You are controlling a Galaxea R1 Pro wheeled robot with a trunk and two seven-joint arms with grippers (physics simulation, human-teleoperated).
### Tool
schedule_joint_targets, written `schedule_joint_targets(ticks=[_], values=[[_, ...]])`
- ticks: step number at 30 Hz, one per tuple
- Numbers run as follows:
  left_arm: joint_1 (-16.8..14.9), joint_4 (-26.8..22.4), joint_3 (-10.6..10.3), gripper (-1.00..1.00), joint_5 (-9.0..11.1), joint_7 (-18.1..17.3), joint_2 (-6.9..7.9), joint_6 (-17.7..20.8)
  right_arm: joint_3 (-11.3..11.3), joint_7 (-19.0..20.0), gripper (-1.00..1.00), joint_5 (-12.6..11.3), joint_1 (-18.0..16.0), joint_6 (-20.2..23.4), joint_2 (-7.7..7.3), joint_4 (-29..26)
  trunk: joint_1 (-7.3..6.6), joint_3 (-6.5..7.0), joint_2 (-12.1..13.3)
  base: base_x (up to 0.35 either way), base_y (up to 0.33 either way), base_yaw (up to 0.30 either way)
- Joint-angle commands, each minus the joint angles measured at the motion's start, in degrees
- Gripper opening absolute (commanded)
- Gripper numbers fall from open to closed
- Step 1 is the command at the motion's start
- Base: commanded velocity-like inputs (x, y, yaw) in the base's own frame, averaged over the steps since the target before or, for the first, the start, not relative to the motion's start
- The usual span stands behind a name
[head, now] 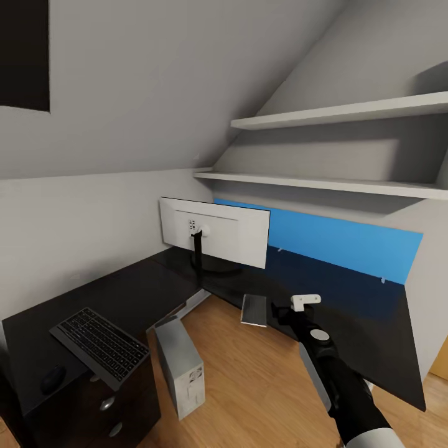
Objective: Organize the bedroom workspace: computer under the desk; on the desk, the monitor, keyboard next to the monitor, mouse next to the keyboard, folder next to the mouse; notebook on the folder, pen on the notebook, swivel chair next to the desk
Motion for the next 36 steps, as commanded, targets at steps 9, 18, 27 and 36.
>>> schedule_joint_targets(ticks=[9,18,27,36], values=[[-0.07,-0.66,-0.15,1.0,1.16,0.48,0.47,1.84,0.71,-0.42,1.0,-0.99,-0.04,0.23,0.96,1.58,0.01,-0.08,-0.05,0.0,0.0,0.0],[-0.08,-5.4,1.07,1.0,2.08,0.29,1.11,2.23,1.17,0.07,1.0,-1.56,-0.04,0.17,5.32,3.52,0.01,-0.08,-0.05,0.0,0.0,0.0],[-0.09,-28.29,2.96,1.0,2.1,0.38,1.18,24.5,0.53,0.62,1.0,-14.4,-0.04,-5.05,5.93,7.91,0.01,-0.08,-0.05,0.0,0.0,0.0],[-1.21,-55.93,3.86,1.0,1.8,0.3,-6.72,51.69,-6.61,0.73,1.0,-40.44,-0.04,-10.0,5.58,13.75,0.01,-0.08,-0.05,0.0,0.0,0.0]])
